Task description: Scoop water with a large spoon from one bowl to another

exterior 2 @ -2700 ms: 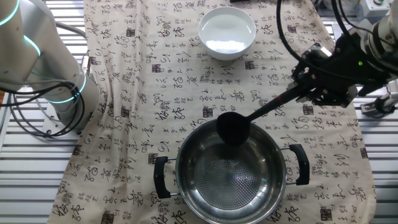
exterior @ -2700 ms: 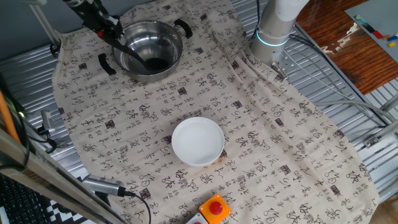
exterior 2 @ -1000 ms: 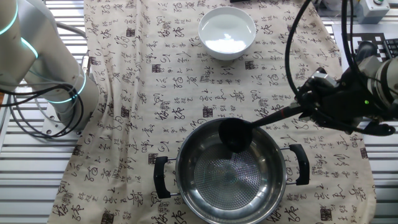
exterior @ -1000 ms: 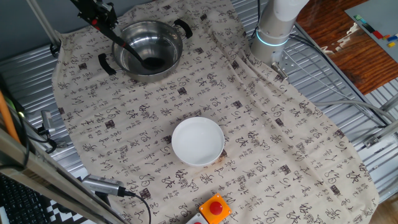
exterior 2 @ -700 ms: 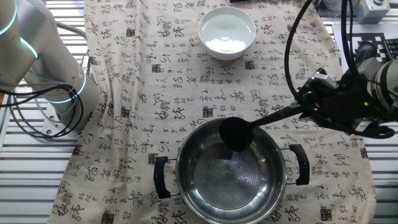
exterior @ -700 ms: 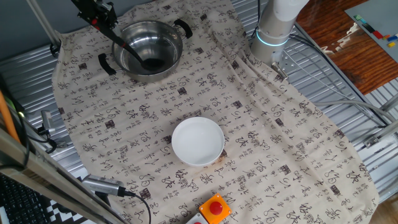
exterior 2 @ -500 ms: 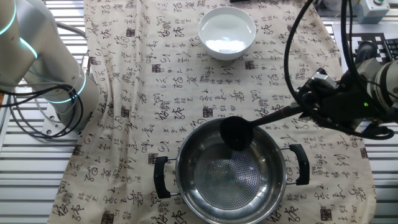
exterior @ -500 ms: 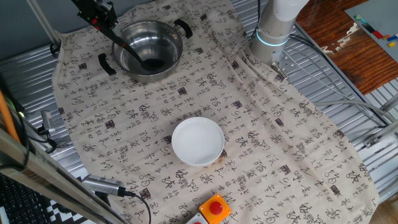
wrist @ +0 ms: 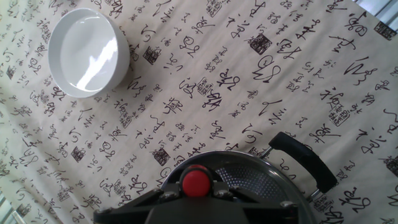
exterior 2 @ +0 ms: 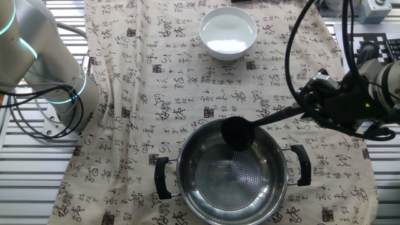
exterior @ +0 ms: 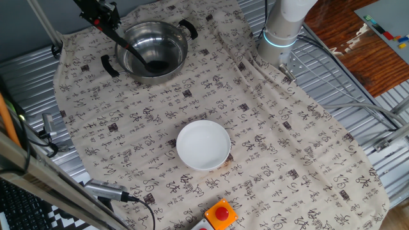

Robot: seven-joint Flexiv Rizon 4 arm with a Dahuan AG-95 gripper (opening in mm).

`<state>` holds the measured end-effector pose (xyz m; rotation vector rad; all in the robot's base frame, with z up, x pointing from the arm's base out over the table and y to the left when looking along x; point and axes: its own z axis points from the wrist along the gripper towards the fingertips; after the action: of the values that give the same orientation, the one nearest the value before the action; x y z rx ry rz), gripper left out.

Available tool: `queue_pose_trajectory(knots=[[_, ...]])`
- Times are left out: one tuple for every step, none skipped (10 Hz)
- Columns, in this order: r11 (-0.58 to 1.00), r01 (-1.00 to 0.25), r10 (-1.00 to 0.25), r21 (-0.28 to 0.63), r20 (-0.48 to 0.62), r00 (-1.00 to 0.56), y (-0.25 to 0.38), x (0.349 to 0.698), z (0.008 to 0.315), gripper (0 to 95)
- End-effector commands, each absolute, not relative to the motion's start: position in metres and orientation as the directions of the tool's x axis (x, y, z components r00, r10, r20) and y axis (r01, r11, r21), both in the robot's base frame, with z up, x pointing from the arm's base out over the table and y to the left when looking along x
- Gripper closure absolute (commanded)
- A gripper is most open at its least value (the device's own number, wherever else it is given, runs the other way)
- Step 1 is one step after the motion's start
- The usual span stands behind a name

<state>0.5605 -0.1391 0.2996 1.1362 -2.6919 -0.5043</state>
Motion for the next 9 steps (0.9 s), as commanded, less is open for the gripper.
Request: queue_pose_trajectory(knots=[[0.652,-0.66,-0.719,0.374,0.03,-0.694,-0.1388,0.5605,0.2995,95.0],[0.652,-0.659,-0.719,0.374,0.029,-0.695,-0.1387,0.5606,0.2994,95.0],[0.653,-0.659,-0.718,0.374,0.03,-0.695,-0.1385,0.5608,0.2993,95.0],[0.656,-0.658,-0.717,0.37,0.034,-0.696,-0.1378,0.5614,0.2987,95.0],[0.657,-0.657,-0.717,0.369,0.036,-0.696,-0.1375,0.5617,0.2985,95.0],[0.658,-0.657,-0.717,0.367,0.04,-0.696,-0.1367,0.5625,0.2978,95.0],[0.66,-0.655,-0.716,0.368,0.042,-0.697,-0.1364,0.5628,0.2975,95.0],[0.664,-0.652,-0.713,0.365,0.047,-0.7,-0.136,0.5622,0.2977,95.0],[0.67,-0.646,-0.708,0.365,0.053,-0.704,-0.136,0.5622,0.2977,95.0]])
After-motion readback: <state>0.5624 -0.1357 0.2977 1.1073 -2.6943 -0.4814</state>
